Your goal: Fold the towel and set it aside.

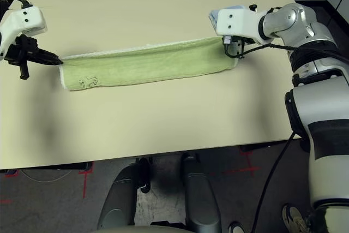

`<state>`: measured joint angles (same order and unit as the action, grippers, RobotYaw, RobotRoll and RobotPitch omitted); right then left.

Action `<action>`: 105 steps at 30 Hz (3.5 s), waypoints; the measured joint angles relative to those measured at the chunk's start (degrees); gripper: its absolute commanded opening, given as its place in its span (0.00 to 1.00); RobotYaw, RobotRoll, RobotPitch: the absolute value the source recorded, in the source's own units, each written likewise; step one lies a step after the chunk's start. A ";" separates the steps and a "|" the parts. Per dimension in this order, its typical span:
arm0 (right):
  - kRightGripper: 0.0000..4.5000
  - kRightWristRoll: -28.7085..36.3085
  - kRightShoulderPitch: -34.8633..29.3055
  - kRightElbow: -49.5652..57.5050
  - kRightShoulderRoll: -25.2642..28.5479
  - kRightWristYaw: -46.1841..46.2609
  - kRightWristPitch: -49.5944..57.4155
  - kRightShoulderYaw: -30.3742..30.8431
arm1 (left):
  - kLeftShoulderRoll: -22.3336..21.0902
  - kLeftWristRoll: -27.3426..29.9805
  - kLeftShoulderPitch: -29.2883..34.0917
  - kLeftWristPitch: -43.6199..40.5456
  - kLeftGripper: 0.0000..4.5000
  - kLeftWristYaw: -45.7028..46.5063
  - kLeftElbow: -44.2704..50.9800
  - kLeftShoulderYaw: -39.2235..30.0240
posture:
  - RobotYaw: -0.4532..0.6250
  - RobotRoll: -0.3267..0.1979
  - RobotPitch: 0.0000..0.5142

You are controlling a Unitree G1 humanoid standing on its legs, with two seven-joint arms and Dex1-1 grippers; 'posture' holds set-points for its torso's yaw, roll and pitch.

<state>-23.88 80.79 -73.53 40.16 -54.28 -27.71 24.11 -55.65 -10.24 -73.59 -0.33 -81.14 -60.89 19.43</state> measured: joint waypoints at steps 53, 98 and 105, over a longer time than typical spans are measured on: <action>0.99 39.29 -10.30 9.17 -4.59 -17.64 42.64 -38.98 | 6.70 25.87 17.06 -36.15 0.99 3.00 34.79 -29.49 | 0.37 0.62 0.48; 0.99 72.39 -40.69 48.87 -15.08 29.47 98.17 -67.67 | 11.68 27.14 43.81 -15.45 0.99 13.82 56.92 -23.43 | 0.36 0.62 0.48; 0.99 74.59 -40.92 49.67 -19.00 35.82 92.44 -69.77 | 11.65 27.76 44.11 -16.13 0.99 13.84 58.08 -23.43 | 0.36 0.62 0.48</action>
<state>50.71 39.87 -23.86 21.16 -18.46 64.73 -45.66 -44.01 17.52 -29.48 -16.46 -67.30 -2.82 -4.00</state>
